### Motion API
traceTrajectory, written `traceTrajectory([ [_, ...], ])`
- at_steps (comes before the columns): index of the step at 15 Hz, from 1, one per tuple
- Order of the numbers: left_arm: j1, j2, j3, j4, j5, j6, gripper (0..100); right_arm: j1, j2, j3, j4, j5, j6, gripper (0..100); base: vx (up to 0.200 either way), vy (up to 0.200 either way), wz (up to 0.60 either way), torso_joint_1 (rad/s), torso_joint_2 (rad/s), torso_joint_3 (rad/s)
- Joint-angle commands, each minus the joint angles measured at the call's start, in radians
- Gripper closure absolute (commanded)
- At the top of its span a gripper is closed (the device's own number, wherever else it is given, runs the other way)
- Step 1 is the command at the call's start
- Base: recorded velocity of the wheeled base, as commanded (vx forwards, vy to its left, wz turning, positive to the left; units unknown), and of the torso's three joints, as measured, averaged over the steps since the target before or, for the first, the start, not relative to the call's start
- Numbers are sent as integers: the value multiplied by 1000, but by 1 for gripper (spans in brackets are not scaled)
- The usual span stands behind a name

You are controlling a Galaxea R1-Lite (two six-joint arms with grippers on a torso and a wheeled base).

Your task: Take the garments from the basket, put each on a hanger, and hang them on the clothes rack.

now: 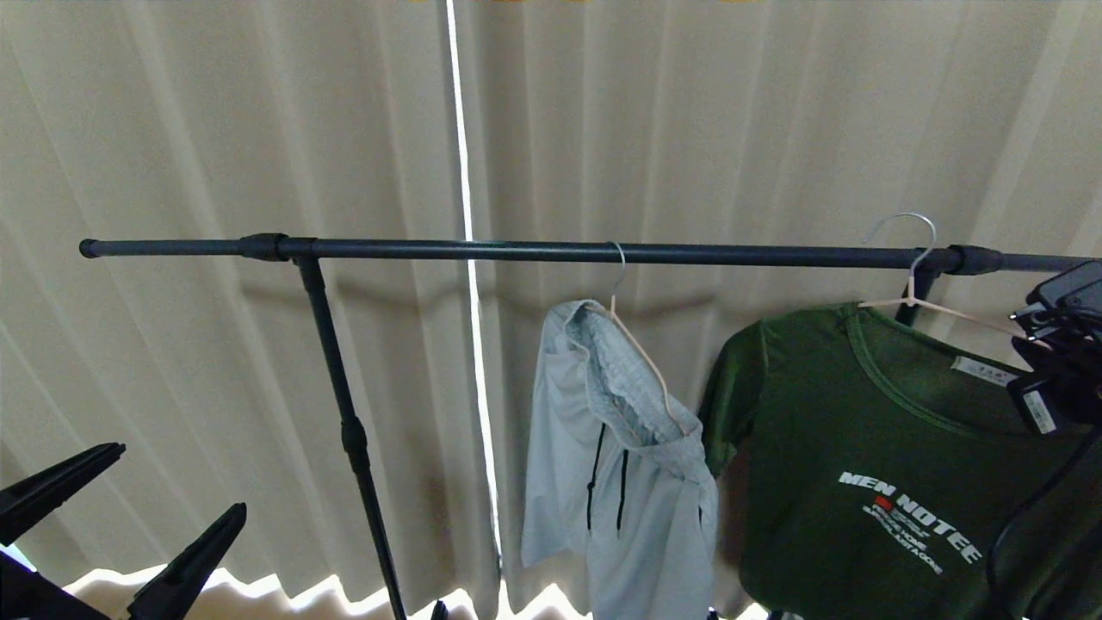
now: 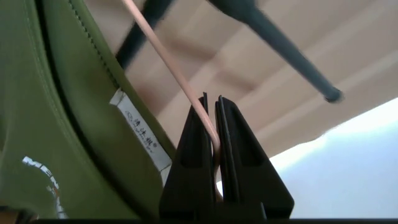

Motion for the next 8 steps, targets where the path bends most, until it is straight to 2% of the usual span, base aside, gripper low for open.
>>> traceTrajectory([
  [1, 0, -5, 2, 0, 0, -1, 0, 28, 96, -49, -6, -16, 1, 100, 0, 0, 0, 0, 0, 0],
  [5, 0, -10, 2, 1, 0, 1, 0, 86, 187, -115, -6, -86, 21, 100, 0, 0, 0, 0, 0, 0],
  [8, -1, -11, 3, 1, 0, 1, 0, 95, 207, -106, -6, -92, 22, 100, 0, 0, 0, 0, 0, 0],
])
